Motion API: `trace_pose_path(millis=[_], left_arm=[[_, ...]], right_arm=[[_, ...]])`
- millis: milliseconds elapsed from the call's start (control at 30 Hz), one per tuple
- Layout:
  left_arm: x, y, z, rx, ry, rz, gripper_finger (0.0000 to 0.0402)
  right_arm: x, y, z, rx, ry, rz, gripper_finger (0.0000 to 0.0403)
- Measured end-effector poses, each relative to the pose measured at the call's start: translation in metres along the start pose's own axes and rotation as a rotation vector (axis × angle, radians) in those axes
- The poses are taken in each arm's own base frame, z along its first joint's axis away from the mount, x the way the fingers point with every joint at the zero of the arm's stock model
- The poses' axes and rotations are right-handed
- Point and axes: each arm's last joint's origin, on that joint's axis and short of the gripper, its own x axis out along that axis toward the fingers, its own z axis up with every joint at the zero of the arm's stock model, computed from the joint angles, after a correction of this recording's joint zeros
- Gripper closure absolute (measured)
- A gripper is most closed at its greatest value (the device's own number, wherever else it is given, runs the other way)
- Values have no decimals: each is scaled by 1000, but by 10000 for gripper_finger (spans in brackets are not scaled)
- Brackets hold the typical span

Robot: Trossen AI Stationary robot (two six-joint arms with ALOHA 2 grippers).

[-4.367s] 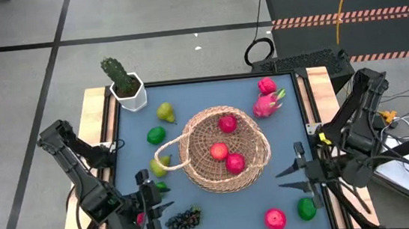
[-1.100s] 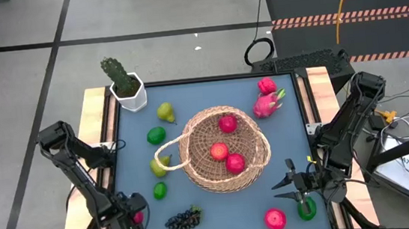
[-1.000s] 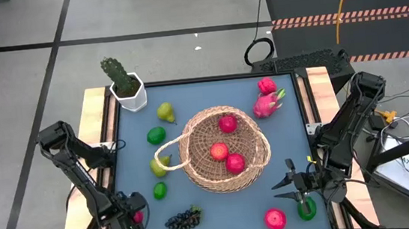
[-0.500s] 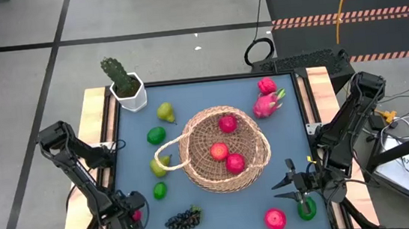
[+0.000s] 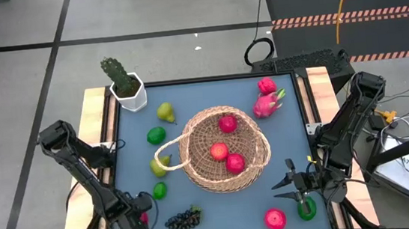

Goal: Build produce basket
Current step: Put the left red apple into the brown basket

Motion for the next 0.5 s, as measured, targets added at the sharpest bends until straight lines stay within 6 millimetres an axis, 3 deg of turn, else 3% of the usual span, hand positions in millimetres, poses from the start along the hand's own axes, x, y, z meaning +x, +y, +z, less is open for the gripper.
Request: trace_pose_path(millis=[300, 500], left_arm=[[-48, -39, 38, 232, -187, -153, 106], [-89, -58, 63, 454, -413, -144, 91]], right_arm=[[0, 0, 1, 8, -7, 0, 291], [0, 3, 5, 22, -40, 18, 291]])
